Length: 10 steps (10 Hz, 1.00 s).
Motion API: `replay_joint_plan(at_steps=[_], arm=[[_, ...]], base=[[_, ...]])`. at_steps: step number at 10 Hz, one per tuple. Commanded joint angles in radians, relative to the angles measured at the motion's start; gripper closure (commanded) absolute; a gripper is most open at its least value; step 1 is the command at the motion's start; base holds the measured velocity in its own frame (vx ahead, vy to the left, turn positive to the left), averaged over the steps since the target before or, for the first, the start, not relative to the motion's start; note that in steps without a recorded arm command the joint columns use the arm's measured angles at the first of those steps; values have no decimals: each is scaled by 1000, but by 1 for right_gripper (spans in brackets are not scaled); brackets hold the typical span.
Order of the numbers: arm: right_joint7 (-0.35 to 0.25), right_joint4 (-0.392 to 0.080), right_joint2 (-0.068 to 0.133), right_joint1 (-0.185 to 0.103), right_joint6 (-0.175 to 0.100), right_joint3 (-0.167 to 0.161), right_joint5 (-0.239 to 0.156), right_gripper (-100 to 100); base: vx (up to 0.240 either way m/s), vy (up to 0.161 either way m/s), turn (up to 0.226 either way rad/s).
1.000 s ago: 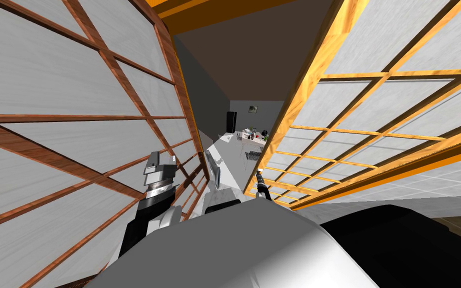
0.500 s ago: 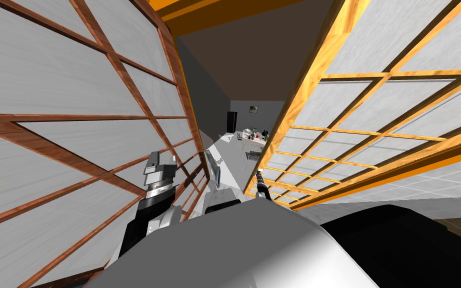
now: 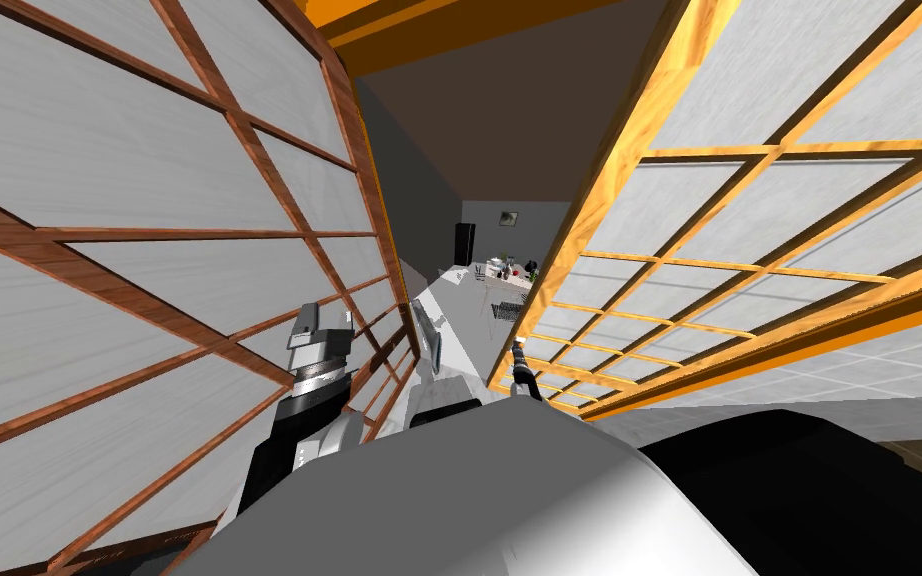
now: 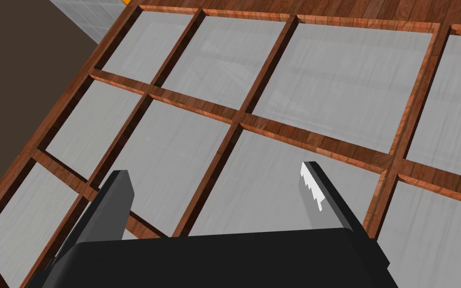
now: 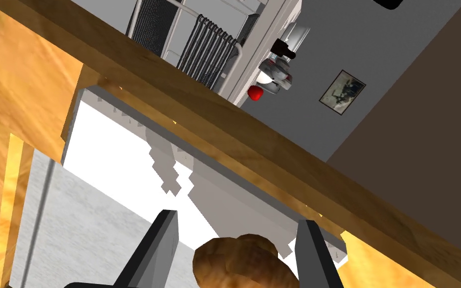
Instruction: Pull the door open
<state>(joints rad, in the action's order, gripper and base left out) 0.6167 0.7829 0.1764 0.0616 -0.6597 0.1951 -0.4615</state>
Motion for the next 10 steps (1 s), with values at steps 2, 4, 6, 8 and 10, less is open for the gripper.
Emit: replay_joint_plan(at_steps=[2, 4, 6, 8, 10], arm=[[-71, -30, 13, 4, -10, 6, -2, 100], [-119, -35, 14, 0, -14, 2, 0, 100], [-163, -39, 15, -4, -18, -1, 2, 100], [-210, -44, 16, -8, -23, -5, 4, 100], [-251, -49, 18, -12, -27, -8, 6, 100]], base=[[-26, -1, 2], [-27, -2, 19], [-34, -5, 21], [-38, 1, 12], [-29, -9, 19]])
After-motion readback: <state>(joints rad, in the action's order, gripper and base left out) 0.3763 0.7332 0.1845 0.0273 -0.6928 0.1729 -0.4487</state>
